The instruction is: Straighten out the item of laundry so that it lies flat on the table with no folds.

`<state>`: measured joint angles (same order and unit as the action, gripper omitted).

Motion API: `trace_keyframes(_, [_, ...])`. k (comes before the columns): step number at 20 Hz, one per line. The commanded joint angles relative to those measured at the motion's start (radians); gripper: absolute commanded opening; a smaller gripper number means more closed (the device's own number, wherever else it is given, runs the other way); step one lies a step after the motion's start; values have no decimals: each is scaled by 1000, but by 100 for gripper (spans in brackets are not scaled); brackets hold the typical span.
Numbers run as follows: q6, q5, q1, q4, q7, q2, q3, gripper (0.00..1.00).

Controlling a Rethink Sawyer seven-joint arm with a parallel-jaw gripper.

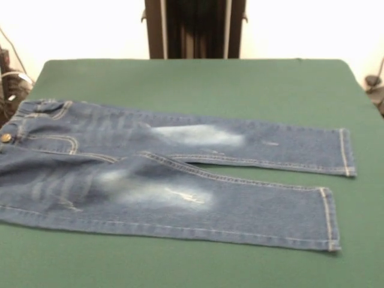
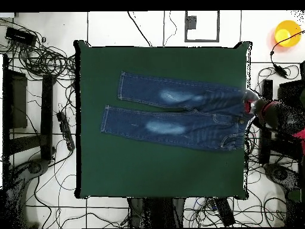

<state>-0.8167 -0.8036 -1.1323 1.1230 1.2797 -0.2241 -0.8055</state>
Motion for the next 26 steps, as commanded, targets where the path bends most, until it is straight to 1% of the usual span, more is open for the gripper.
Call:
trace_keyframes(1, [-67, -11, 36, -150, -263, 78, 25, 0])
trace_keyframes(3, [-93, 26, 37, -142, -234, 90, 23, 0])
trace_keyframes(4, [-107, 44, 37, -137, -219, 97, 21, 100])
trace_keyframes(6, [-78, 65, 44, -65, -120, 78, 40, 100])
trace_keyframes(7, [-64, 70, 32, -4, -103, 55, 51, 100])
trace_keyframes(8, [-62, 74, 35, 35, -90, 32, 56, 100])
trace_keyframes(10, [-32, 69, 33, 126, -24, -35, 85, 100])
trace_keyframes(12, [-4, 60, 39, 183, 31, -89, 109, 100])
trace_keyframes(15, [20, 57, 50, 223, 85, -121, 138, 100])
trace_keyframes(18, [40, 55, 64, 237, 122, -138, 161, 100])
trace_keyframes(21, [55, 46, 91, 248, 161, -186, 196, 100])
trace_keyframes(23, [88, 37, 108, 264, 195, -228, 225, 100])
trace_keyframes(26, [154, 26, 122, 266, 207, -239, 249, 100])
